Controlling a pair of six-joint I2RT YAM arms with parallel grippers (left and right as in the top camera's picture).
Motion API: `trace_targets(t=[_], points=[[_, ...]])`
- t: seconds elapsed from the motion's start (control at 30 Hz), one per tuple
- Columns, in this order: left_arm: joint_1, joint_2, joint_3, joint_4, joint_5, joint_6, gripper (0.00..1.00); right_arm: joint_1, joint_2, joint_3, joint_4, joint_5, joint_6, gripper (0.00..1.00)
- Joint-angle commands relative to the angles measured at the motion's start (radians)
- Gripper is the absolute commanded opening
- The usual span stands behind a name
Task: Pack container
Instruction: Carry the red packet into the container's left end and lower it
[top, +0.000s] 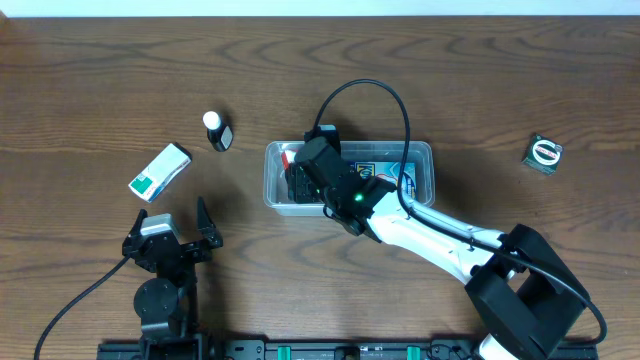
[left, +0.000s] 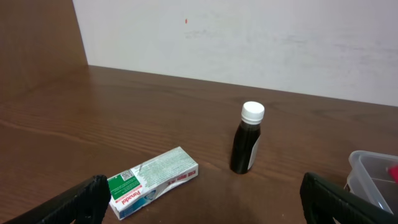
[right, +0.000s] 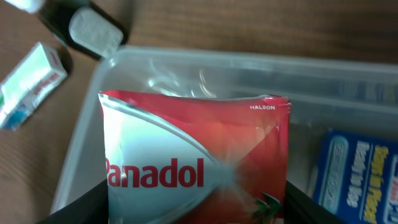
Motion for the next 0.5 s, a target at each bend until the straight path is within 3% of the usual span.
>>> trace_targets(t=[0.0, 0.47], points=[[0.004, -0.005, -0.021, -0.037, -0.016, 0.017, 0.98, 0.010, 0.020, 0.003, 0.034, 0.043, 0.026, 0.63], [0.004, -0.005, -0.021, -0.037, -0.015, 0.017, 0.98, 0.029, 0.061, 0.003, 0.080, 0.046, 0.041, 0.63]])
